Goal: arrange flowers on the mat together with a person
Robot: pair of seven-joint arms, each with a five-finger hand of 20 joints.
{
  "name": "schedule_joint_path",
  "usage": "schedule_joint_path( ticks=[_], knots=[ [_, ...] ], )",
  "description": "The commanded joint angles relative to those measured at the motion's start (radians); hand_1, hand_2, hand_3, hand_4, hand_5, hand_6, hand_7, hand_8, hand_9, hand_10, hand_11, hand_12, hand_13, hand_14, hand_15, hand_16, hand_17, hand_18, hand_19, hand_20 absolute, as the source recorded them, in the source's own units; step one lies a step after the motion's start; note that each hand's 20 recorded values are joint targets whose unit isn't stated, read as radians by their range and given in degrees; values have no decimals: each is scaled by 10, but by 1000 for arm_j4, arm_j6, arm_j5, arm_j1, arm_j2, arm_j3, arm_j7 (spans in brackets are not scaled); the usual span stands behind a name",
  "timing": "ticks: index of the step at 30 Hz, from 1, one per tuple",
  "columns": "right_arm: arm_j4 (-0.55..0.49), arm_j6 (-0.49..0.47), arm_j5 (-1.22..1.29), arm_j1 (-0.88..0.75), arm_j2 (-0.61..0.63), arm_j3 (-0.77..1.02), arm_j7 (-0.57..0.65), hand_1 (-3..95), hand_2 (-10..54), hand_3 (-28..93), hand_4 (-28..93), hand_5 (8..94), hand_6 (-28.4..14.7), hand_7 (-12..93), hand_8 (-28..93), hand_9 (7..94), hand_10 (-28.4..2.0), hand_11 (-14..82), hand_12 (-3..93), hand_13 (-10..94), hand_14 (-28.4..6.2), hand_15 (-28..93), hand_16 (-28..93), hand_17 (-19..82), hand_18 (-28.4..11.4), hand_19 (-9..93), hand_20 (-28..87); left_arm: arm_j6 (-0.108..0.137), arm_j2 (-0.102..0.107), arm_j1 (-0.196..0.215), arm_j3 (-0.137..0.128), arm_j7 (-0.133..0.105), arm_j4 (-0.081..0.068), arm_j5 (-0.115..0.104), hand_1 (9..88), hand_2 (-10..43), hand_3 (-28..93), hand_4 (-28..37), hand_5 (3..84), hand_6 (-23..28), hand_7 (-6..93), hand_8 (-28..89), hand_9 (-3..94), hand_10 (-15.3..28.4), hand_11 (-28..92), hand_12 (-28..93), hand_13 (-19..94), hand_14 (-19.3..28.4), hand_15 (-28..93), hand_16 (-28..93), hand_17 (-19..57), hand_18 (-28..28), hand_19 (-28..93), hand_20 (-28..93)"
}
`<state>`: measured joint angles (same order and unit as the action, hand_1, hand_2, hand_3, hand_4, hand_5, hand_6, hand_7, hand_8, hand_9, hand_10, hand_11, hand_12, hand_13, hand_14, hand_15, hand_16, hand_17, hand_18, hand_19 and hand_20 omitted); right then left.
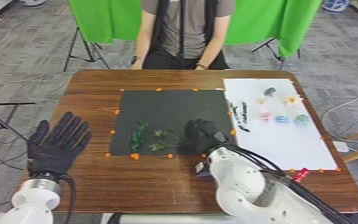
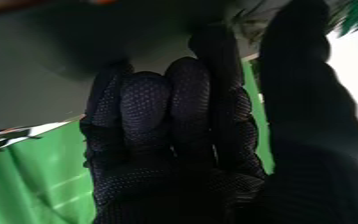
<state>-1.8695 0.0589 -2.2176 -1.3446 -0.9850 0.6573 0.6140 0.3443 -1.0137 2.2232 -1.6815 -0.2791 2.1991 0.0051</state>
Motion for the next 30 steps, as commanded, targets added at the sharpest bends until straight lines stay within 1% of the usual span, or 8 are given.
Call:
schedule_joint_path(
  ticks=[1, 4, 9, 17, 22, 26, 28, 30],
  knots=[
    [9, -10, 44, -13, -44, -29, 45, 831, -95, -270, 334, 672, 6, 527, 121, 636, -139, 639, 488, 518, -164, 754, 501, 210, -222, 717, 381, 31, 6, 13, -11, 3, 7, 9, 234, 168, 742, -283, 470, 87, 139, -95, 378, 142, 189, 70, 250, 153, 305, -80, -76, 130, 352, 104],
    [-1, -8, 62, -11, -46, -34, 60, 829, -85, -282, 417, 700, 4, 515, 126, 656, -138, 634, 489, 535, -166, 755, 501, 216, -224, 723, 380, 33, 6, 16, -12, 0, 8, 5, 234, 169, 742, -283, 471, 87, 141, -96, 380, 142, 190, 70, 251, 152, 307, -81, -77, 130, 354, 104],
    [-15, 18, 132, -15, -76, -29, 113, 822, -61, -283, 447, 727, -4, 487, 143, 672, -146, 631, 488, 551, -172, 758, 500, 222, -232, 735, 382, 36, 8, 18, -7, 2, 9, 1, 235, 170, 743, -283, 472, 88, 141, -97, 381, 142, 191, 70, 252, 153, 309, -81, -77, 131, 357, 104],
    [-11, 20, 124, -4, -113, -45, 118, 823, -52, -283, 456, 736, -7, 474, 152, 680, -152, 628, 490, 558, -178, 760, 500, 225, -239, 744, 381, 40, 18, 3, 0, 13, 3, -2, 234, 170, 744, -283, 472, 89, 140, -96, 381, 142, 191, 71, 253, 153, 311, -82, -77, 132, 360, 102],
    [-11, 6, 133, -22, -125, -26, 120, 824, -50, -283, 454, 737, -9, 472, 153, 680, -151, 627, 491, 557, -177, 760, 499, 224, -239, 747, 380, 36, 15, 5, 2, 21, 2, -3, 234, 170, 744, -283, 472, 88, 142, -96, 381, 142, 191, 70, 254, 153, 313, -82, -77, 132, 360, 102],
    [-7, 12, 121, -20, -122, -27, 120, 824, -47, -283, 453, 735, -10, 470, 156, 679, -152, 625, 491, 556, -177, 760, 499, 225, -239, 747, 377, 36, 14, 6, 5, 13, 0, -15, 234, 170, 744, -283, 472, 88, 142, -97, 381, 142, 191, 71, 254, 153, 313, -83, -78, 132, 362, 102],
    [-10, 14, 118, -24, -119, -23, 124, 824, -45, -283, 453, 733, -12, 466, 153, 674, -152, 622, 490, 556, -177, 759, 498, 224, -240, 748, 376, 33, 10, 11, 3, 16, 2, -10, 234, 170, 744, -283, 472, 87, 142, -97, 381, 142, 191, 71, 254, 153, 313, -83, -78, 132, 361, 102],
    [-32, -11, 108, -23, -114, -23, 163, 821, -45, -283, 457, 726, -11, 462, 150, 668, -150, 619, 489, 549, -177, 757, 497, 220, -240, 746, 374, 34, 8, 14, 0, 10, 3, -12, 234, 170, 744, -283, 472, 88, 142, -97, 381, 142, 191, 71, 253, 154, 314, -83, -78, 132, 361, 101]
  ],
)
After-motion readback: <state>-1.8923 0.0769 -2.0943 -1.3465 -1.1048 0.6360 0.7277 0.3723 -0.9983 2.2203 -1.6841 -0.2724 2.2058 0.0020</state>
